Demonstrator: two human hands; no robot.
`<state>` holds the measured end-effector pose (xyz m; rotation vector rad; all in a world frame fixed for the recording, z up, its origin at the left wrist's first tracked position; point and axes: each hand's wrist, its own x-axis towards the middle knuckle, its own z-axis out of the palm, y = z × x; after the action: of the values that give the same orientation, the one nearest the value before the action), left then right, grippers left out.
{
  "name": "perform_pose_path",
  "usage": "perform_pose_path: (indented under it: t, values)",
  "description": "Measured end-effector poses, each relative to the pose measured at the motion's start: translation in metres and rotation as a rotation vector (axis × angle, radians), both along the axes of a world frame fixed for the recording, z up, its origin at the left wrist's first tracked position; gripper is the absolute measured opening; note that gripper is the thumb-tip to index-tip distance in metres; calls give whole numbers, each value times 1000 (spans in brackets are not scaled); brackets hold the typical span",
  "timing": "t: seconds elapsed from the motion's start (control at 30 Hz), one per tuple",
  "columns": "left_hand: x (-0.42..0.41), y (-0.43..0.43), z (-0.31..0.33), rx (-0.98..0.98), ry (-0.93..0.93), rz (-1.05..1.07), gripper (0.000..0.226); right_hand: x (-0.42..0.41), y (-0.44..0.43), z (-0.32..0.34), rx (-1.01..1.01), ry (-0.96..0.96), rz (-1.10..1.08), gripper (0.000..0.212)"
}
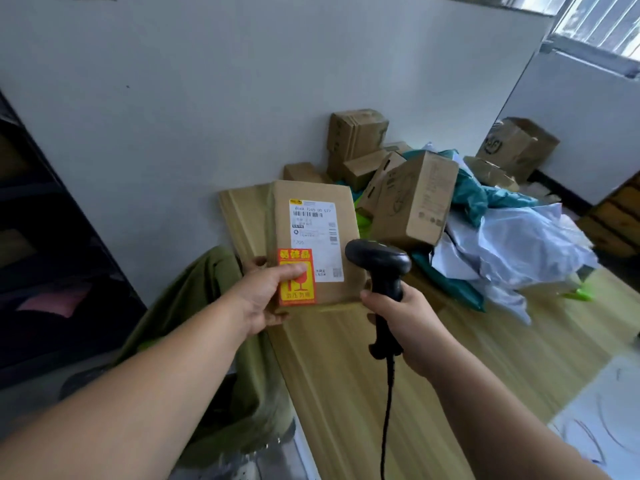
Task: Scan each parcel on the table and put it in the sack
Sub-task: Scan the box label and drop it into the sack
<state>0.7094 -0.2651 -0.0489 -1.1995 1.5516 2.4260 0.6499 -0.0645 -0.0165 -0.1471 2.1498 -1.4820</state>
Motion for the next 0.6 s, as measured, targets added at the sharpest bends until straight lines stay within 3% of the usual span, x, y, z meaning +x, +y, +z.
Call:
perform_pose_path:
  t: [0.23, 0.43, 0.6]
  values:
    - [46, 65, 17, -88, 75, 18, 94, 33, 67, 45, -29, 88, 35, 16]
    - [77, 93, 24, -187, 112, 75, 100, 58, 100, 78, -282, -143, 130, 13]
    - [95, 99, 30, -234, 121, 104, 95, 66, 110, 99, -270, -215, 135, 14]
